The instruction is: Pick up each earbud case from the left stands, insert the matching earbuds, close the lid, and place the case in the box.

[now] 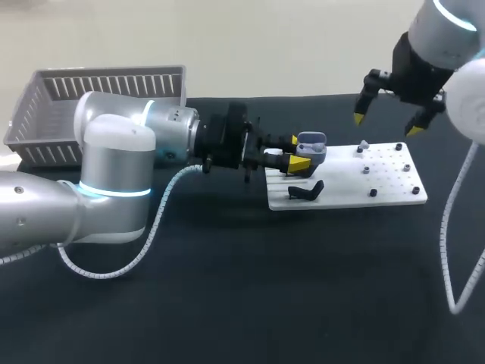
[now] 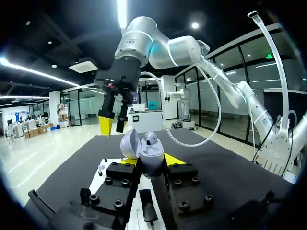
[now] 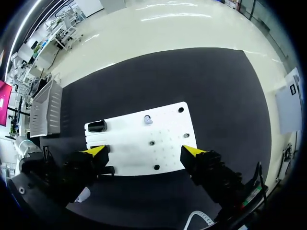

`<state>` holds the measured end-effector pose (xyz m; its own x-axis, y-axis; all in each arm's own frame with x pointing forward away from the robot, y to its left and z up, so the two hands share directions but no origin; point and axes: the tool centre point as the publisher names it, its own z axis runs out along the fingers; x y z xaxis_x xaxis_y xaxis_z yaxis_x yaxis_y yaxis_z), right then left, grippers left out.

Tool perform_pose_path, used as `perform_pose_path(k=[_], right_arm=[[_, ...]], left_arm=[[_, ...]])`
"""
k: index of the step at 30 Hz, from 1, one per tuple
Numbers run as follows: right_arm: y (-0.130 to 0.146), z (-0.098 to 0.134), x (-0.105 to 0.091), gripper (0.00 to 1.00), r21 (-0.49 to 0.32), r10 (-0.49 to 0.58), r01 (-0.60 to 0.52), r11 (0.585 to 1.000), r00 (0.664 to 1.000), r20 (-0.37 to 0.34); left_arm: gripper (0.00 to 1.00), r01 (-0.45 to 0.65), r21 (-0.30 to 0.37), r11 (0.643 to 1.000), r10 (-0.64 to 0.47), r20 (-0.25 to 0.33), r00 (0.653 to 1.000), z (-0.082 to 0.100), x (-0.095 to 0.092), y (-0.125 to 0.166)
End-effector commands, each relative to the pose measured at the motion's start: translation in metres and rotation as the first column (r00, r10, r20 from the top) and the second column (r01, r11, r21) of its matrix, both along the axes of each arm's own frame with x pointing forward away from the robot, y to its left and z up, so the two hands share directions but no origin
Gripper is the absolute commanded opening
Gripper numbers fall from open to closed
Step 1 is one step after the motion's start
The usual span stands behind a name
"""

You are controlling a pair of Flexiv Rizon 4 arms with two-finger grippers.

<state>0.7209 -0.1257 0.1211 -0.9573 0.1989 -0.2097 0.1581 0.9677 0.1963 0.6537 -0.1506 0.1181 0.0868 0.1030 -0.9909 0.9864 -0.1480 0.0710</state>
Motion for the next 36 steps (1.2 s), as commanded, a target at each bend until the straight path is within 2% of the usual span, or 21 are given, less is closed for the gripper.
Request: perform_pose_path(k=[1,8,12,15,19,36], right_arm=[[0.011,-0.008,0.015,1.00,-0.027,0.011,-0.012,1.000,0.999,-0.039],[0.012,-0.021,0.019,0.98,-0.016,0.007,-0.008,1.000,0.998,-0.060],[0.013,-0.028,0.020,0.78,-0.012,0.009,-0.010,1.000,0.998,-0.070],[0.014,-0.032,0.021,0.51,-0.008,0.016,-0.016,1.000,0.997,-0.079],[0.014,-0.038,0.022,0.47,-0.004,0.017,-0.017,1.000,0.996,-0.092],[0.012,-0.063,0.033,0.45,-0.011,0.001,-0.002,1.000,0.988,-0.153]], left_arm=[[0.00,-0.002,-0.003,1.000,0.002,0.002,1.000,-0.001,0.000,0.000],[0.00,-0.002,-0.003,1.000,0.002,0.002,1.000,-0.001,0.000,0.000],[0.00,-0.002,-0.003,1.000,0.002,0.002,1.000,-0.001,0.000,0.000],[0.00,-0.002,-0.003,1.000,0.002,0.002,1.000,-0.001,0.000,0.000],[0.00,-0.002,-0.003,1.000,0.002,0.002,1.000,-0.001,0.000,0.000],[0.00,-0.002,-0.003,1.000,0.002,0.002,1.000,-0.001,0.000,0.000]])
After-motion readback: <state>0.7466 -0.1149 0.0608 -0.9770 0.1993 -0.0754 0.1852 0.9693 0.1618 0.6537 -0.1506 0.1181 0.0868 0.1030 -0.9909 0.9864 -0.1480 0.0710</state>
